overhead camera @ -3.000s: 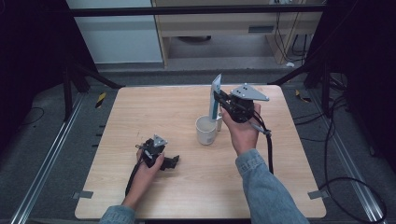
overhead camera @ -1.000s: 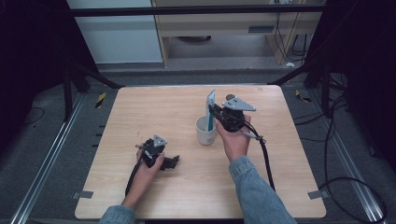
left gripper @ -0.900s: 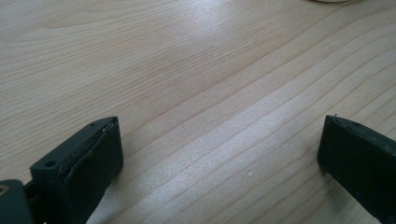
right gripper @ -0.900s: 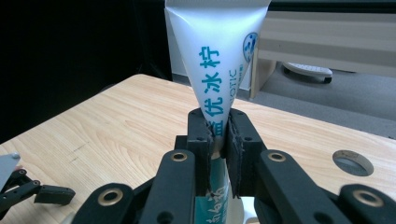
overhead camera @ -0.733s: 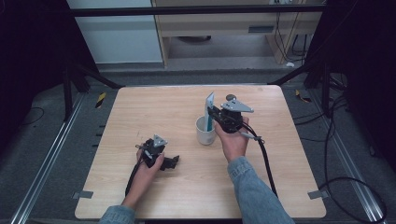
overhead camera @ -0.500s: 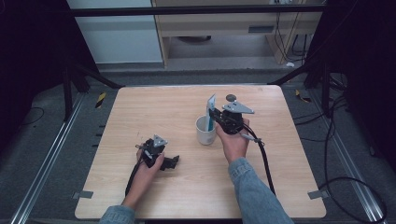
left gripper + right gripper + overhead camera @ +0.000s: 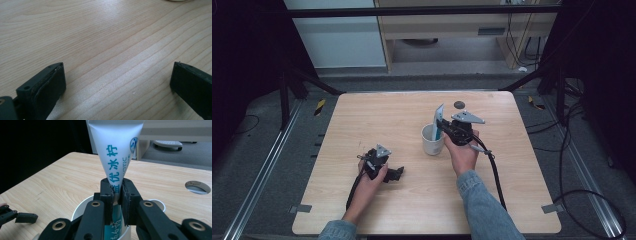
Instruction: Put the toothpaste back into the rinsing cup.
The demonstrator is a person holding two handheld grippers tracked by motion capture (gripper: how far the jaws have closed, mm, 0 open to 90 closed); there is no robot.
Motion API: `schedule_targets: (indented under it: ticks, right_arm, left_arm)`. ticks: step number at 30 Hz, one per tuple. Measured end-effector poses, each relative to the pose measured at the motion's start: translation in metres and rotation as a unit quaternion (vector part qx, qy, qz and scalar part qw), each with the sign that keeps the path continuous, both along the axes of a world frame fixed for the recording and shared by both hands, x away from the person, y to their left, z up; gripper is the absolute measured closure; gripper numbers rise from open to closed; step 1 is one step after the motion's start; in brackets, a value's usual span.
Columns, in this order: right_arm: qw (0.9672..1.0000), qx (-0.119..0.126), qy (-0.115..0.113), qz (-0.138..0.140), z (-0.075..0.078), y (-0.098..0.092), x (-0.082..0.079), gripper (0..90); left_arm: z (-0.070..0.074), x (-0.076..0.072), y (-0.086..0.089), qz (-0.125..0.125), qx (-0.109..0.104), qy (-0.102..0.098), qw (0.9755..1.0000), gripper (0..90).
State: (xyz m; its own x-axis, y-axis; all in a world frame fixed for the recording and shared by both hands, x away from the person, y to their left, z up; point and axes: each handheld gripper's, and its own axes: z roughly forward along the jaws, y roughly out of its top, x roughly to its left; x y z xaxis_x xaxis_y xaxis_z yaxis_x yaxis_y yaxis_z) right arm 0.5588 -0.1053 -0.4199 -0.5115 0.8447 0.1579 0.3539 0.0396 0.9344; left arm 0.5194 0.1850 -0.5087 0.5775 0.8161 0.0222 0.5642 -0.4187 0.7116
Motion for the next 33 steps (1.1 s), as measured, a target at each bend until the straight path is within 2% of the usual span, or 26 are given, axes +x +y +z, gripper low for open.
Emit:
schedule_targets:
  ticks: [16,33]
  right_arm:
    - [0.9999,0.012,0.01,0.002,-0.004,0.0,0.003,80.5]
    - [0.9988,0.04,0.029,-0.002,-0.006,-0.012,0.009,79.6]
  left_arm:
    - [0.0,0.0,0.0,0.0,0.0,0.0,1.0,0.0]
    - [0.0,0.0,0.0,0.0,0.0,0.0,1.0,0.0]
